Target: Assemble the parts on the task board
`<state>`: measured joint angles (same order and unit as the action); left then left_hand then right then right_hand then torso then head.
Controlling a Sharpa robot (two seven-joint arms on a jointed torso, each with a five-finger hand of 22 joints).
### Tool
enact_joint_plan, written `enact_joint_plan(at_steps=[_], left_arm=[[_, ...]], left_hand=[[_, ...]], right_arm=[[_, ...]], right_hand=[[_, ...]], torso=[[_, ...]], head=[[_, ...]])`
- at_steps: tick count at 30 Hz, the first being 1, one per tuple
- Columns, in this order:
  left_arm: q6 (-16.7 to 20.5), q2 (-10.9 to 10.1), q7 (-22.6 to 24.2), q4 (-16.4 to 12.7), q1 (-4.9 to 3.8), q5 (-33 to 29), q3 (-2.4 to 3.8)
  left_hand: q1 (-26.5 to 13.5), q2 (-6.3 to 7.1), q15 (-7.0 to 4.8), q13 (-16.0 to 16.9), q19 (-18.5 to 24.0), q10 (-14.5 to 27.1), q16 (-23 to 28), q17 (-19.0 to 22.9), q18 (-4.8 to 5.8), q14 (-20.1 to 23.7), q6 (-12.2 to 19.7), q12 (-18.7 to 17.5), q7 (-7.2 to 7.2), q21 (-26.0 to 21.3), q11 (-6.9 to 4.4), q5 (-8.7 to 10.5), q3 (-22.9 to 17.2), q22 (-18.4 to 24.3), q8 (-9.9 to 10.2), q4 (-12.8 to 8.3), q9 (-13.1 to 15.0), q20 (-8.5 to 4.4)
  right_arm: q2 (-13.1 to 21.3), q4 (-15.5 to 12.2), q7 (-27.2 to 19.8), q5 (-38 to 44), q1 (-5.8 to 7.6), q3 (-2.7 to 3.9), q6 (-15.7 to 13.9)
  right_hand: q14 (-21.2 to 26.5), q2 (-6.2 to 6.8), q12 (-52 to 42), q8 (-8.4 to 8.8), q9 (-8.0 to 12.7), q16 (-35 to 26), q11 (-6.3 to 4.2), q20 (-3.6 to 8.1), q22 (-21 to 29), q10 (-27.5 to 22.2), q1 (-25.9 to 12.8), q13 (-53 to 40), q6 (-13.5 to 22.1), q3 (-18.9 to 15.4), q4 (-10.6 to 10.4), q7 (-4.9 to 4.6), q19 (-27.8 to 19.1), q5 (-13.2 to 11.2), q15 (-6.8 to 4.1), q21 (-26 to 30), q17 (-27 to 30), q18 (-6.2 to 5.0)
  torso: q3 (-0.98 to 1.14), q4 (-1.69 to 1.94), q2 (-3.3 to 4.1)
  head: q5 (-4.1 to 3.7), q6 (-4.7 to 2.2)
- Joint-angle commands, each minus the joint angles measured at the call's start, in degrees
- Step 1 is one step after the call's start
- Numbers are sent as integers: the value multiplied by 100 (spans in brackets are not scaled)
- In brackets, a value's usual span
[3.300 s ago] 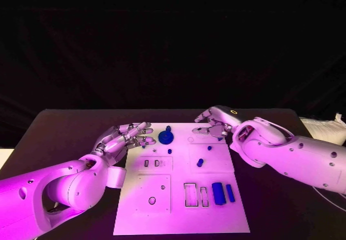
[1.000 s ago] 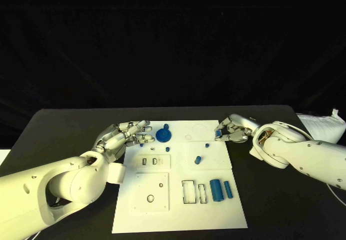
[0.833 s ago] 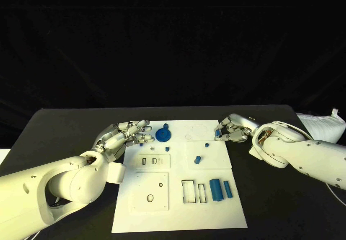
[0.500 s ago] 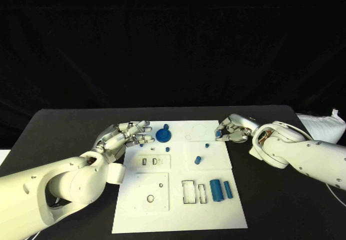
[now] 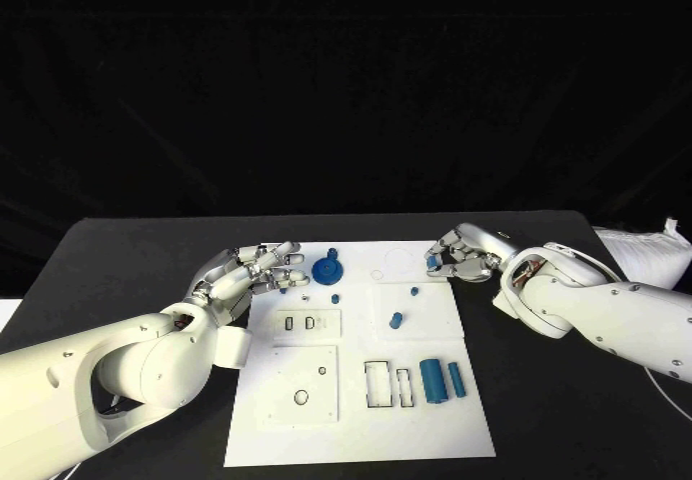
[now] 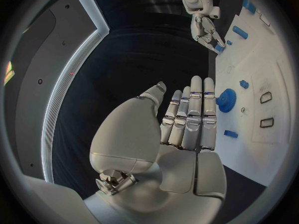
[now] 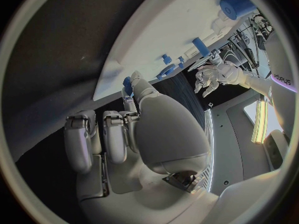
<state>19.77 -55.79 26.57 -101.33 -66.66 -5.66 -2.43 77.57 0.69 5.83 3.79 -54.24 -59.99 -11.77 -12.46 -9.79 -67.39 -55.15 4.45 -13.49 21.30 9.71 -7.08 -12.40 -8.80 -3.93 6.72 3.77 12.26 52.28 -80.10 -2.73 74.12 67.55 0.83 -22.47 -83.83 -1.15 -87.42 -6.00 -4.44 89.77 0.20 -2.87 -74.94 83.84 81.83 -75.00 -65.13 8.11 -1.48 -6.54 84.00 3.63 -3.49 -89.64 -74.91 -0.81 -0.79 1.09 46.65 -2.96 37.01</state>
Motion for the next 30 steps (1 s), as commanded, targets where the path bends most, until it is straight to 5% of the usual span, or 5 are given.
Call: enact_joint_plan(at_steps=[1, 9, 16, 21, 30], left_arm=[[-120, 10, 15, -5, -1, -3, 2], [-137, 35, 10, 65, 0, -3, 2], [-219, 73, 37, 140, 4, -170, 2], [-245, 89, 72, 231, 8, -217, 2], [-245, 102, 104, 321, 9, -234, 2]], left_hand=[[31, -4, 32, -10, 47, 37, 39, -5, -58, 22, 25, -33, 5, -13, 10, -3, 5, 6, 25, -12, -6, -1], [30, -5, 32, -10, 48, 39, 39, -6, -58, 23, 27, -34, 4, -14, 11, -3, 5, 6, 26, -13, -6, 0], [28, -5, 34, -10, 50, 44, 42, -7, -57, 25, 32, -36, 2, -14, 13, -3, 4, 7, 27, -13, -7, 1], [27, -9, 35, -9, 51, 43, 43, -8, -57, 26, 30, -35, 3, -14, 12, -4, 1, 8, 25, -13, -6, 1], [27, -9, 35, -9, 51, 43, 43, -8, -57, 26, 30, -35, 3, -14, 12, -4, 1, 8, 25, -13, -6, 1]], right_arm=[[20, -155, 214, -152, 40, 20, -92], [-105, -856, 1015, -145, 217, 37, 64], [-522, -1223, 1279, 639, 241, 0, 275], [-908, -1264, 1433, 1161, 147, -53, 445], [-1394, -1121, 1744, 1750, -123, -115, 568]], right_hand=[[-617, -152, 69, -123, -165, 23, -59, 25, -1506, 518, -2, -1352, -346, 21, -39, 251, 600, 52, -38, -36, -1509, 81], [-617, -178, 153, -35, -147, 23, -21, 13, -1506, 493, -140, -1316, -244, 78, -84, 203, 600, 104, -12, -36, -1509, 81], [-617, -181, 173, -2, -141, 23, -8, 4, -1506, 487, -189, -1307, -212, 105, -97, 186, 600, 129, -2, -36, -1509, 81], [-617, -163, 178, 6, -140, 23, -6, 1, -1506, 485, -191, -1306, -209, 112, -84, 186, 600, 120, 1, -36, -1509, 81], [-617, -152, 204, 16, -140, 23, -3, -3, -1506, 477, -192, -1295, -206, 126, -71, 182, 600, 93, 4, -36, -1509, 81]], torso=[[-5, 5, -7], [-10, 8, -21], [-37, 61, -61], [-55, 77, -105], [-105, 97, -146]], head=[[1, -9], [82, 10], [185, 98], [289, 162], [343, 255]])
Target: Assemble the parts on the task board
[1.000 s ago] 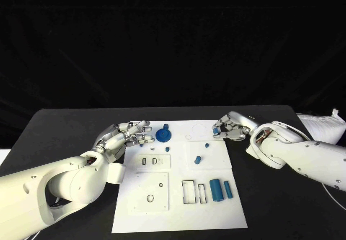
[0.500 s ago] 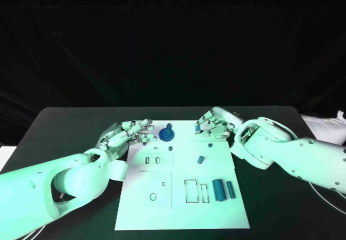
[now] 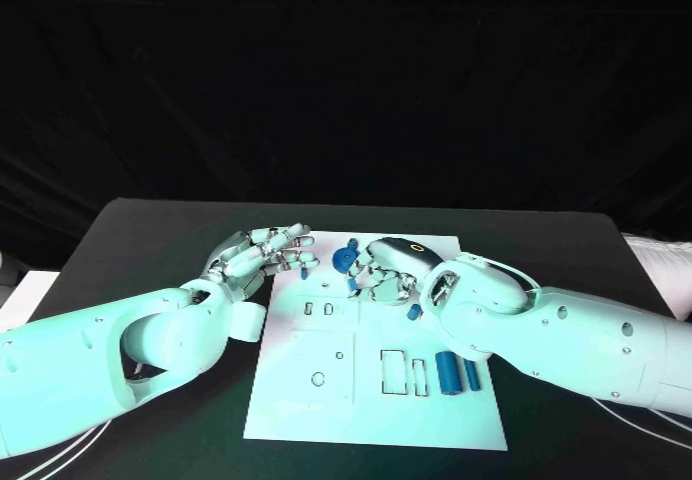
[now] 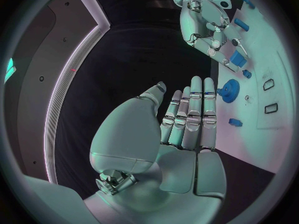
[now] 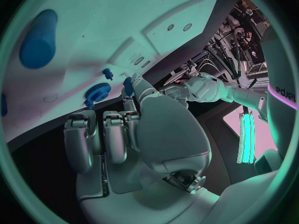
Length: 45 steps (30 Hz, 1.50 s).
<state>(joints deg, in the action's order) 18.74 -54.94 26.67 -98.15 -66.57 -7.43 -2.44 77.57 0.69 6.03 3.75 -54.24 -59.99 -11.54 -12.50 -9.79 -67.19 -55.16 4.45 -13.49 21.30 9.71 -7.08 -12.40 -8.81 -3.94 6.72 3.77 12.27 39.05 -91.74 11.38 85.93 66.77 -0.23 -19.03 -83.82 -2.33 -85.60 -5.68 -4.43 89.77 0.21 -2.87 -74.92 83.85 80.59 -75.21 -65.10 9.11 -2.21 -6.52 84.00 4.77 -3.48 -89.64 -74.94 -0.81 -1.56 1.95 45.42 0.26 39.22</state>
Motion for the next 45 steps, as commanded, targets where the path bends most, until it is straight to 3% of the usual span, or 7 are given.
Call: enact_joint_plan(at_steps=[1, 2, 8, 25, 33, 37, 45], left_arm=[[-142, 18, 94, 4, 0, -58, 2], [-141, 20, 95, 5, 0, -59, 2], [-141, 21, 96, -1, 0, -60, 3], [-129, 18, 86, 2, 0, -60, 3], [-122, 22, 73, 0, 0, -60, 3], [-127, 25, 63, -11, 0, -60, 3], [-128, 25, 54, -17, 0, -60, 3]], left_hand=[[28, -11, 15, -5, 52, 41, 22, -6, -57, 7, 29, -33, 4, -14, 12, -4, -1, 9, 23, -14, -5, 2], [29, -13, 15, -4, 53, 40, 22, -6, -57, 7, 28, -33, 5, -14, 11, -5, -3, 10, 22, -15, -5, 2], [29, -13, 15, -4, 53, 40, 22, -6, -57, 7, 28, -33, 5, -14, 11, -5, -3, 10, 22, -15, -5, 2], [31, -13, 15, -3, 55, 40, 25, -8, -57, 9, 28, -32, 5, -14, 11, -5, -6, 10, 20, -19, -4, 2], [31, -12, 15, -3, 55, 41, 26, -9, -57, 10, 29, -32, 4, -14, 11, -5, -6, 11, 21, -20, -4, 3], [30, -11, 16, -3, 56, 42, 26, -10, -57, 10, 30, -32, 4, -14, 12, -5, -6, 11, 21, -20, -4, 3], [30, -11, 16, -3, 56, 42, 26, -10, -57, 10, 30, -32, 4, -14, 12, -5, -6, 11, 21, -20, -4, 3]], right_arm=[[-109, 55, 363, 605, -69, -14, 242], [-141, 64, 390, 637, -92, -18, 259], [-256, 64, 458, 727, -186, -31, 317], [-408, 77, 490, 811, -247, -50, 444], [-457, 159, 509, 748, -264, -58, 550], [-441, 176, 534, 741, -267, -61, 569], [-439, 183, 579, 740, -268, -63, 648]], right_hand=[[-618, -34, 21, -16, -141, 23, -4, -2, -1508, 477, -69, -1274, -208, 25, 2, 180, 600, -21, 3, -36, -1506, 81], [-618, -34, 21, -16, -141, 23, -4, -2, -1508, 477, -69, -1274, -208, 26, 2, 179, 600, -22, 3, -36, -1506, 81], [-618, -37, 20, -9, -141, 23, 0, -5, -1508, 477, -92, -1275, -209, 34, -5, 174, 600, -37, 6, -36, -1506, 81], [-618, 0, 18, 6, -141, 23, 8, -13, -1508, 478, -159, -1276, -213, 31, -20, 167, 600, -51, 13, -36, -1506, 81], [-618, 75, 39, 34, -137, 23, 15, -20, -1508, 472, -241, -1268, -206, 14, -35, 158, 600, -49, 20, -36, -1506, 81], [-618, 142, 116, 104, -111, 23, 44, -32, -1508, 447, -302, -1236, -121, 4, -48, 119, 600, -69, 39, -36, -1506, 81], [-618, 259, 236, 194, -63, 23, 104, -71, -1508, 405, -383, -1185, 5, -12, -65, 48, 600, -124, 89, -36, -1506, 81]], torso=[[-31, 14, -25], [-38, 18, -28], [-28, 10, -20], [-16, 5, -20], [-14, 9, -20], [-19, 14, -22], [-18, 3, -25]], head=[[25, 42], [28, 49], [52, 74], [47, 111], [23, 131], [13, 163], [7, 158]])
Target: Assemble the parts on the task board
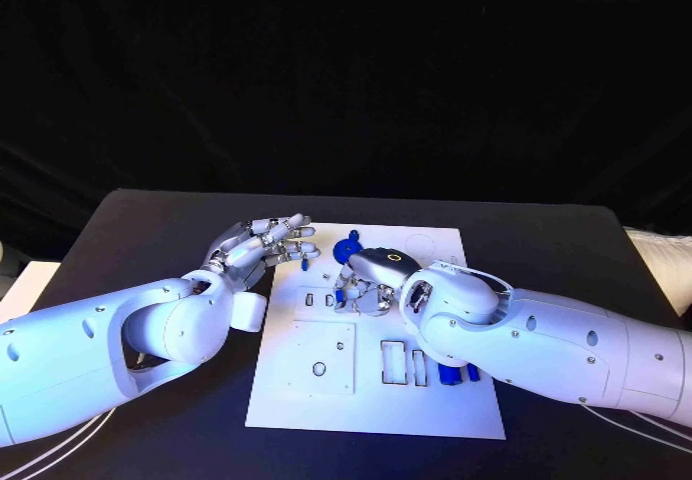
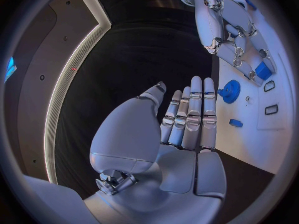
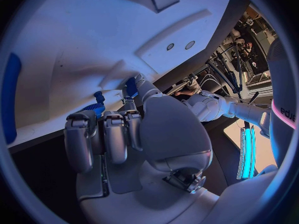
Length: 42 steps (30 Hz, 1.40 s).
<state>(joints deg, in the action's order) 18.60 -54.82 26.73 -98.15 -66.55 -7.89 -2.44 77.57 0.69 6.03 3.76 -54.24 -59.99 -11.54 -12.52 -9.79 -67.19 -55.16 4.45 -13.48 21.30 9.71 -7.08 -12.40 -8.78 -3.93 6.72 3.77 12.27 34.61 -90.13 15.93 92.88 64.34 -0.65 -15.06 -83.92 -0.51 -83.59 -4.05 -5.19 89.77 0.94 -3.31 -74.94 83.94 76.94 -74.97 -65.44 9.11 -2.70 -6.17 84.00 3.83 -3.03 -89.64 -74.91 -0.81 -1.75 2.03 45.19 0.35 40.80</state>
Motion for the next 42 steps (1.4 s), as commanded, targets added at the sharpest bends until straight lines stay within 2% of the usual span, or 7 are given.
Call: enact_joint_plan(at_steps=[1, 18, 31, 35, 37, 42], left_arm=[[-114, 13, 48, -17, -2, -13, 3], [-107, 2, 38, -22, -2, -13, 2], [-120, 1, 29, -15, -2, -13, 2], [-123, 1, 27, -12, -2, -13, 2], [-127, 2, 27, -11, -2, -13, 2], [-138, 3, 31, 6, -2, -13, 2]], left_hand=[[30, -11, 16, -5, 56, 42, 26, -8, -57, 10, 31, -32, 3, -14, 12, -5, -6, 8, 21, -20, -4, 3], [27, -12, 17, -5, 58, 46, 29, -10, -57, 12, 35, -34, 1, -14, 14, -5, -7, 8, 22, -21, -5, 4], [27, -12, 17, -5, 58, 46, 29, -10, -57, 12, 35, -34, 1, -14, 14, -5, -7, 8, 22, -21, -5, 4], [19, -14, 19, -5, 61, 51, 32, -12, -56, 15, 40, -35, -2, -14, 16, -4, -7, 10, 23, -18, -5, 5], [18, -14, 19, -5, 61, 51, 33, -12, -56, 15, 40, -35, -2, -14, 16, -4, -7, 10, 23, -18, -5, 5], [18, -17, 19, -4, 63, 47, 35, -14, -56, 16, 36, -32, 3, -15, 14, -5, -10, 10, 19, -19, -3, 6]], right_arm=[[4, 21, 128, 45, -25, -21, 260], [16, 11, 240, 60, -25, -24, 280], [1, -11, 257, 98, -25, -25, 55], [-1, -18, 238, 103, -25, -25, -66], [1, -27, 191, 109, -25, -25, -230], [46, -86, -113, 138, -39, -25, -978]], right_hand=[[-608, 96, 37, 40, 21, 23, 40, -33, -1506, 394, -28, -1208, 59, -16, -18, 3, 600, -35, 50, -36, -1509, 81], [-608, 270, 182, 60, 115, 23, 143, -120, -1506, 339, -149, -1146, 365, -37, -89, -114, 600, -62, 141, -36, -1509, 81], [-608, 501, 349, 47, 125, 22, 180, -165, -1506, 278, -422, -1072, 527, -266, -336, -144, 600, -100, 179, -36, -1507, 81], [-601, 564, 457, 56, 134, 7, 199, -174, -1506, 235, -480, -1023, 655, -369, -452, -166, 600, -99, 192, -36, -1481, 81], [-600, 578, 466, 51, 132, 5, 205, -179, -1506, 231, -490, -1018, 685, -405, -498, -171, 600, -97, 197, -36, -1478, 81], [-602, 583, 472, 46, 130, 10, 207, -182, -1506, 228, -493, -1014, 695, -423, -524, -173, 600, -89, 200, -36, -1486, 81]], torso=[[0, 0, -2], [-3, 2, -3], [3, -2, 0], [1, -2, -3], [1, -1, -1], [3, -1, -5]], head=[[-6, -1], [-10, 14], [-9, 3], [-12, 1], [-13, -1], [-16, -5]])
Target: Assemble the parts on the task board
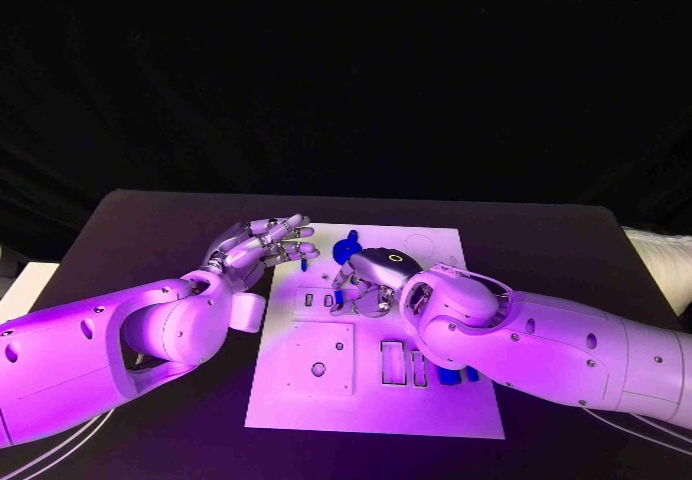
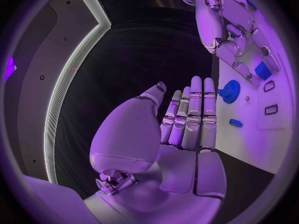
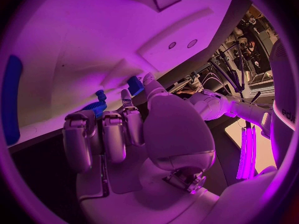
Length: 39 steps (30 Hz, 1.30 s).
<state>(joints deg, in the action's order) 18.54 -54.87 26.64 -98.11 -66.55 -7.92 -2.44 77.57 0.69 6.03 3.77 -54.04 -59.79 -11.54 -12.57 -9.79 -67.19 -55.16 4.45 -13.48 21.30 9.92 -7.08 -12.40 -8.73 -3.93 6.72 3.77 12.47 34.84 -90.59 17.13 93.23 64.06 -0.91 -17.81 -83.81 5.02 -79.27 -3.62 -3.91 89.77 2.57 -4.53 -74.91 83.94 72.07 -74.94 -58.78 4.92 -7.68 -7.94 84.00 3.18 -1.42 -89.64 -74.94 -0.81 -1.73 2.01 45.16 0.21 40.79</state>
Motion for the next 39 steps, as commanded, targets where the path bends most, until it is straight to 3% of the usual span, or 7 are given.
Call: enact_joint_plan(at_steps=[1, 18, 22, 26, 28, 31, 39], left_arm=[[-133, 9, 41, 5, -2, -10, 3], [-262, 28, -446, 187, -3, 514, 2], [-383, 32, -1231, 286, -14, 1299, 4], [-620, 55, -2404, 390, -98, 2150, 9], [-903, 93, -3095, 468, -182, 2657, 10], [-1173, 158, -3966, 553, -307, 3387, 12], [-1963, 470, -5835, 734, -670, 5246, 15]], left_hand=[[19, -19, 19, -3, 44, 21, 36, -11, -57, 16, 32, -29, 8, -14, -9, -5, -13, 6, 16, -21, -2, -14], [-180, 69, -391, 124, -914, -745, -1073, -706, -84, -1408, -269, 314, 275, 756, -347, 11, 49, -346, -71, 28, 26, -387], [-283, 152, -706, 539, -1715, -1609, -5117, -4617, -76, -2039, -599, 824, 558, 1809, -737, -8, 84, -937, -150, 108, 87, -786], [-588, 213, -886, 1644, -2694, -2112, -7712, -7566, 384, -2258, -955, 2145, 759, 4539, -929, 17, 320, -4355, -404, 279, 278, -950], [-834, 168, -915, 3904, -2859, -1978, -7846, -7743, 523, -2281, -1009, 4465, 833, 5378, -1134, 11, 526, -5420, -801, 478, 587, -1031], [-897, 79, -953, 4987, -3151, -1760, -7846, -7743, 709, -2281, -788, 5523, 821, 6115, -1017, 10, 636, -6646, -1118, 637, 859, -1008], [-1111, -92, -990, 5924, -3145, -1608, -7846, -7743, 719, -2281, -142, 6469, 967, 6227, -1011, 5, 1147, -6794, -2359, 980, 1939, -996]], right_arm=[[32, -53, -294, 103, -14, 1, -812], [937, -720, -2216, -1323, 114, 90, -1249], [1463, -931, -2358, -2248, 313, 110, -998], [1890, -943, -2325, -3119, 544, 117, -907], [2070, -926, -2304, -3440, 640, 118, -880], [2262, -868, -2264, -3747, 747, 120, -831], [2498, -607, -2125, -3905, 863, 121, -682]], right_hand=[[-615, 31, 44, 3, 1, 14, 44, -60, -1509, 227, -3, -1017, 28, -4, -27, 4, 600, -23, 40, -36, -1489, 81], [-616, 45, 75, -15, -15, 16, 43, -69, -1509, 213, 173, -999, 25, -23, -31, 3, 600, 10, 44, -36, -1493, 81], [-598, 23, 157, -27, -26, -26, 40, -69, -1509, 180, 297, -959, 0, -35, -13, 8, 600, 102, 41, -36, -1423, 81], [-588, -24, 204, -29, -32, -50, 38, -66, -1509, 159, 395, -934, -9, -41, 6, 7, 600, 228, 38, -36, -1385, 81], [-588, -41, 202, -29, -35, -51, 37, -63, -1509, 159, 422, -932, -13, -63, 7, 7, 600, 363, 36, -36, -1384, 81], [-589, -52, 195, -28, -36, -50, 36, -61, -1509, 163, 429, -933, -16, -90, 3, 8, 600, 444, 35, -36, -1387, 81], [-591, -54, 184, -28, -36, -45, 36, -61, -1509, 167, 428, -938, -15, -95, 1, 8, 600, 454, 34, -36, -1395, 81]], torso=[[2, 0, -3], [13, -8, -32], [35, -29, -82], [57, -54, -139], [67, -60, -174], [90, -65, -220], [129, -65, -298]], head=[[-3, -8], [-3, -21], [12, 0], [23, 22], [27, 40], [46, 70], [106, 146]])
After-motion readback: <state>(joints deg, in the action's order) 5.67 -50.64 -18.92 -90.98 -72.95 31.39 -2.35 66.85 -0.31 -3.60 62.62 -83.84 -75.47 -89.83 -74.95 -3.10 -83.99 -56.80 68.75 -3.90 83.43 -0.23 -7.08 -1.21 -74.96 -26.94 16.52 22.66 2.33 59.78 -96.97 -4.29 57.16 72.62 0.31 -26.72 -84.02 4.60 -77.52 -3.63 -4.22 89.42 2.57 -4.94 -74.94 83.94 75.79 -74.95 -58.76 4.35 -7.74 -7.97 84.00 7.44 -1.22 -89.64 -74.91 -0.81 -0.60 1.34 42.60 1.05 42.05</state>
